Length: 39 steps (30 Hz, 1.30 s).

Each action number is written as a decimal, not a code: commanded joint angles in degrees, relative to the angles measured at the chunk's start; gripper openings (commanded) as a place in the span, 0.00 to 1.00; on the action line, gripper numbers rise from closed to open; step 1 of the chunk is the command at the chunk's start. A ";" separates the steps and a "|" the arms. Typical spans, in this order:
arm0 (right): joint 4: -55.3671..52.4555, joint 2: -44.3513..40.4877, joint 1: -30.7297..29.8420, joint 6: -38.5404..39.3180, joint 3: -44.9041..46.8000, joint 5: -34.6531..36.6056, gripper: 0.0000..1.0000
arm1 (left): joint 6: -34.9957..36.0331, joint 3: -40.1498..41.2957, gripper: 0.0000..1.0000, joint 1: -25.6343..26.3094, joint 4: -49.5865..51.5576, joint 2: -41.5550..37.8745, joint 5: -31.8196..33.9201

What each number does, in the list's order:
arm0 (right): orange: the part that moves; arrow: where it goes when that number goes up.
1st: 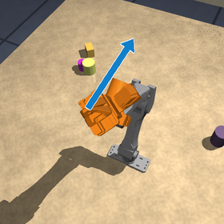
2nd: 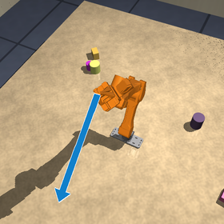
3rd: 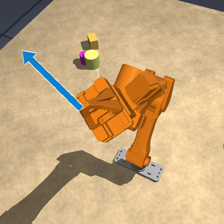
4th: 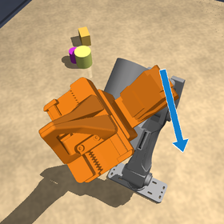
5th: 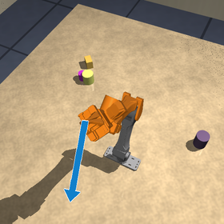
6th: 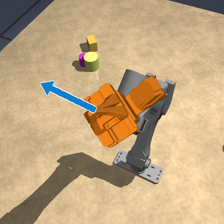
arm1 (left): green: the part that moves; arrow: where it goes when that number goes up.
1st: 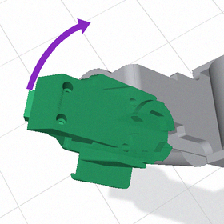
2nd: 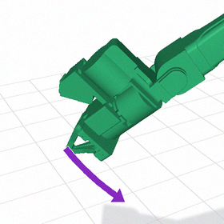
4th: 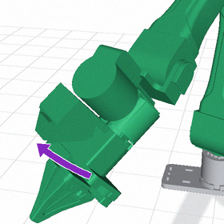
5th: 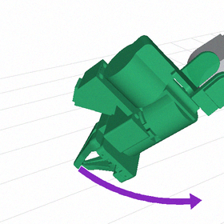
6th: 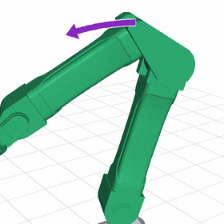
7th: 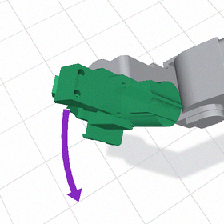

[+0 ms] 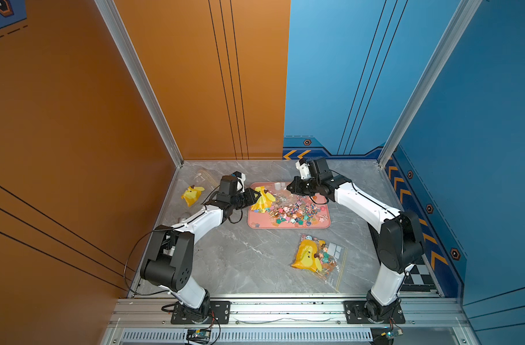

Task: Pour candies out of the ziploc bag
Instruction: 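Pick up the ziploc bag from the center of the board, then pour the candies out of the ziploc bag onto the tray.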

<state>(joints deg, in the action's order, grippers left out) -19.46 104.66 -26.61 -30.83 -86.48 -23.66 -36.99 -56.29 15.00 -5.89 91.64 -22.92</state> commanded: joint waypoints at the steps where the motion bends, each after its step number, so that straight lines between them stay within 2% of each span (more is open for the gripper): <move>1: -0.82 1.22 1.01 1.17 -3.35 -0.86 0.00 | 1.92 -4.54 0.00 -0.92 -0.62 0.16 -1.46; 11: -1.73 3.89 3.70 1.20 -6.14 -1.70 0.00 | 2.36 -8.56 0.00 -0.29 1.32 1.49 -1.32; 22: -2.16 3.09 7.30 1.82 -3.22 -2.79 0.00 | 2.67 -11.80 0.00 2.77 2.61 3.45 0.13; 39: -2.69 4.54 9.10 2.09 -3.43 -4.45 0.00 | 3.59 -15.67 0.00 5.71 6.17 2.68 2.12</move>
<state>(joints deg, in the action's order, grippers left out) -21.04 108.66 -18.15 -29.78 -90.08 -27.07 -35.09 -69.43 20.49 1.19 95.55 -22.06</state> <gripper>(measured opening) 0.047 0.254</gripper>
